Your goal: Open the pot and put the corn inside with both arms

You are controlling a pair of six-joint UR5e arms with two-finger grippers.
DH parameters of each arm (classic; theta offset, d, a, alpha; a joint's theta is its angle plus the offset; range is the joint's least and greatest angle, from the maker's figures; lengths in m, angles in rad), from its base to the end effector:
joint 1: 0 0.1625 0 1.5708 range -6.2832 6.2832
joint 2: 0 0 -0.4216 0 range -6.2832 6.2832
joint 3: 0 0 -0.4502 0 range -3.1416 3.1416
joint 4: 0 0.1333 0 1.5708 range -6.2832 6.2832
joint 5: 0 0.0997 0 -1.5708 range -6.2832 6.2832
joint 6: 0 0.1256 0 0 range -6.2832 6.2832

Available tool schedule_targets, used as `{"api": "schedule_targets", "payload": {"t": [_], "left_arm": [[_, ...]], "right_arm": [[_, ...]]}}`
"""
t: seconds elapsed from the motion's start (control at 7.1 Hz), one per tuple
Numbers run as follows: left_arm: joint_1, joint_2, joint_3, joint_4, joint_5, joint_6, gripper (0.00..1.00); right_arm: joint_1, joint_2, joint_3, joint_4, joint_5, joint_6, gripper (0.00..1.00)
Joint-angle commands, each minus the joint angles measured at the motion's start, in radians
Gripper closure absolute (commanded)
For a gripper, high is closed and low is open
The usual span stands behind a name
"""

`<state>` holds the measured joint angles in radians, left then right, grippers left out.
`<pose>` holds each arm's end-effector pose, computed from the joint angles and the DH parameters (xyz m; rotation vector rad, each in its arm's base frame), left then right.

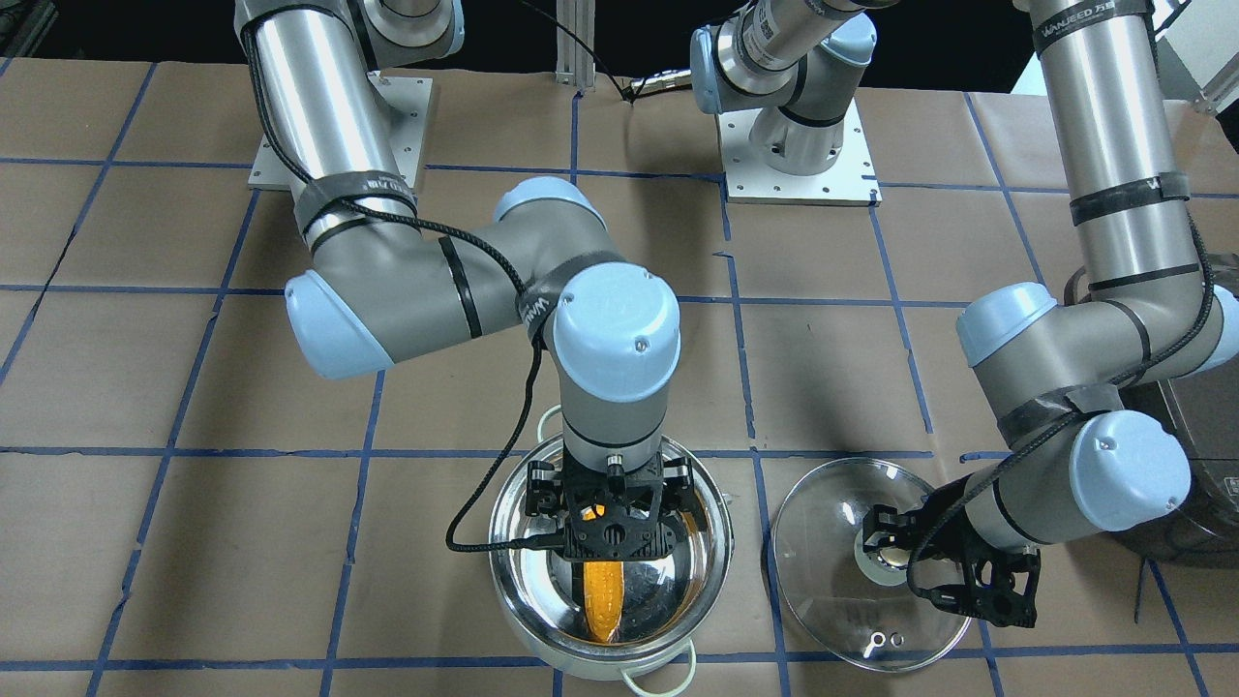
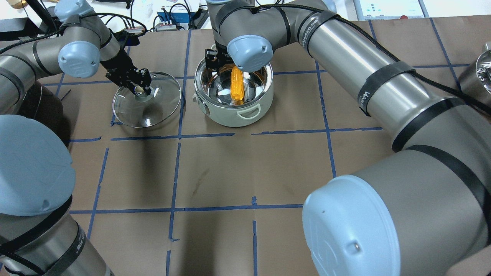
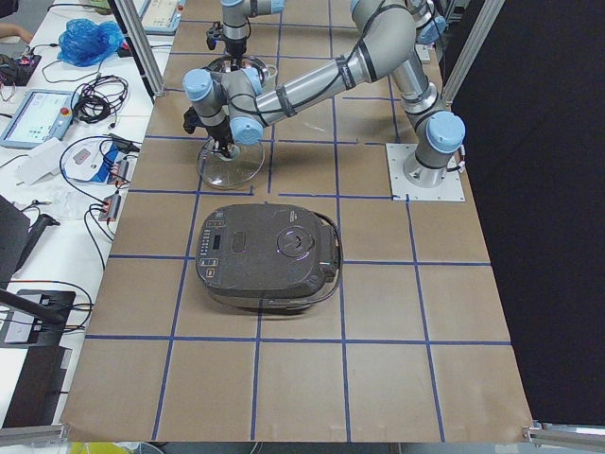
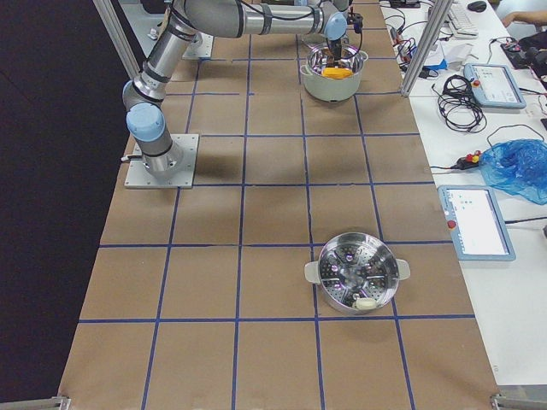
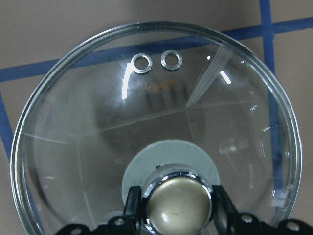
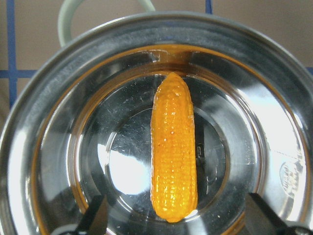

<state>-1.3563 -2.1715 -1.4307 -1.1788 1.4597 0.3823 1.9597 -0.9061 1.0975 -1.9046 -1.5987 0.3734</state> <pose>0.0121 -0.7470 0.1788 -0.2469 -3.0048 -0.0496 0.4305 -0.7082 0.2986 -0.0210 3.1065 -0.2218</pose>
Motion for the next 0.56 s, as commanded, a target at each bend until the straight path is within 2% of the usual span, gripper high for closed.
{"api": "schedule_targets", "payload": {"t": [0.0,0.14,0.28,0.42], "left_arm": [[0.000,0.024,-0.008,0.021,0.011,-0.011,0.00],[0.000,0.073,0.002,-0.046,0.011,-0.029,0.00],[0.000,0.138,0.031,-0.162,0.013,-0.031,0.00],[-0.001,0.219,0.082,-0.327,0.025,-0.031,0.00]], "right_arm": [[-0.024,-0.150,0.037,0.137,-0.023,-0.075,0.00],[-0.068,-0.248,0.089,0.215,-0.042,-0.120,0.00],[-0.121,-0.378,0.181,0.275,-0.034,-0.152,0.00],[-0.181,-0.492,0.299,0.285,-0.032,-0.209,0.00]]}}
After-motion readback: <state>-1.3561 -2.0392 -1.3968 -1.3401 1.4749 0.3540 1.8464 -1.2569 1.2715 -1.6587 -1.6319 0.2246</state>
